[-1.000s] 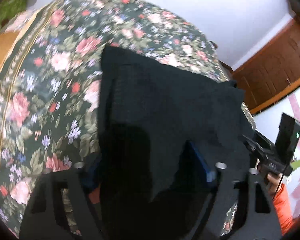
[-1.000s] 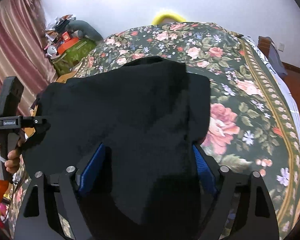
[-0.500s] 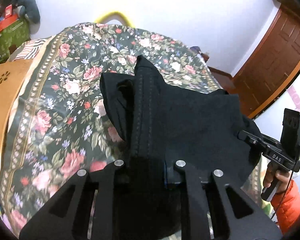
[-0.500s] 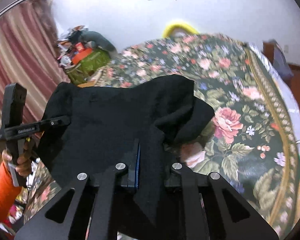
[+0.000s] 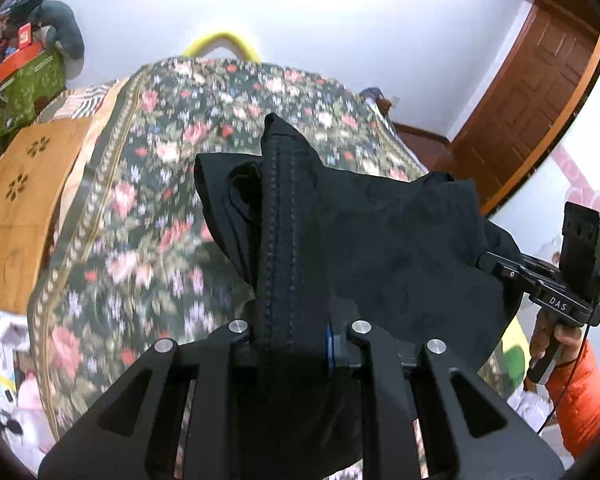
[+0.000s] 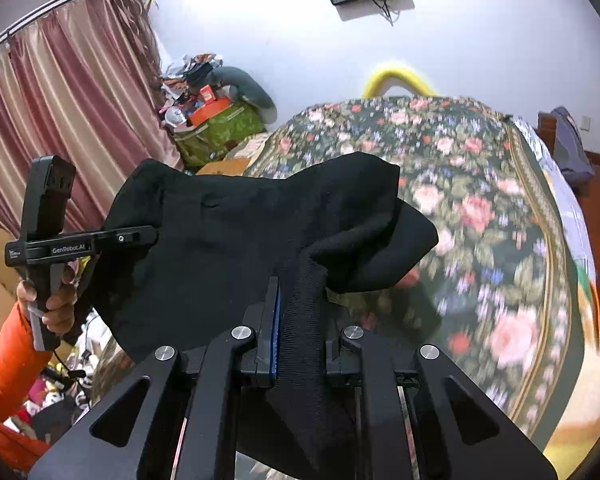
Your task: Fold small clothes
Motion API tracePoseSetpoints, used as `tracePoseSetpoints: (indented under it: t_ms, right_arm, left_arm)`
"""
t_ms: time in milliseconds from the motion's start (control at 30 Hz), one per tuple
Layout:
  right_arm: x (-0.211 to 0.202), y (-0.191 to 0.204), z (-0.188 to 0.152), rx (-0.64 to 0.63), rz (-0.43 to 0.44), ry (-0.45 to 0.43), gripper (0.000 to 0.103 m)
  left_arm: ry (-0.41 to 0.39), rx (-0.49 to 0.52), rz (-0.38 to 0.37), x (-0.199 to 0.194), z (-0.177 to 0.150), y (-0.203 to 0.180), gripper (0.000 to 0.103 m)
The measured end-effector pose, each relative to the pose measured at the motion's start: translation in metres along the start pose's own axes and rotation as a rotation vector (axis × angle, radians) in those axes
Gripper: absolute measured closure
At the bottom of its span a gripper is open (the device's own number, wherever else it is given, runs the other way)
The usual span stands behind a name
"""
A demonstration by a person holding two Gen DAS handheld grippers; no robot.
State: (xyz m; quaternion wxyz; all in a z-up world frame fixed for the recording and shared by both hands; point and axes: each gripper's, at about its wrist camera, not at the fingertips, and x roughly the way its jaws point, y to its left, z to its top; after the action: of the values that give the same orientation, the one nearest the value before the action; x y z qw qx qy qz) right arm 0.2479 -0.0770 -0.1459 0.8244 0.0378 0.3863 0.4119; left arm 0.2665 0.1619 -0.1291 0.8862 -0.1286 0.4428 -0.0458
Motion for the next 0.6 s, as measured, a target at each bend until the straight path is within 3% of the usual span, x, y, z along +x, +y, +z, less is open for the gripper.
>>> tracePoseSetpoints:
  t_ms: [233, 333, 400, 467, 600]
  right_arm:
    - [0.014, 0.002, -0.045, 0.01, -0.05, 0.095, 0.091]
    - [0.02, 0.002, -0.062, -0.005, -0.097, 0.13, 0.086]
    - [0.019, -0.001, -0.067, -0.009, -0.11, 0.153, 0.085]
    - [0.017, -0.007, -0.068, -0.011, -0.127, 0.172, 0.081]
    - [0.001, -0.018, -0.066, 0.017, -0.135, 0.156, 0.078]
  left_arm:
    - [0.127, -0.05, 0.01, 0.033, -0.054, 0.016, 0.084]
    - [0.131, -0.08, 0.036, 0.043, -0.072, 0.027, 0.069]
    - [0.111, -0.083, 0.066, 0.042, -0.077, 0.032, 0.05]
    - [0.098, -0.049, 0.11, 0.04, -0.08, 0.035, 0.043]
    - [0.103, -0.021, 0.127, 0.028, -0.08, 0.04, 0.042]
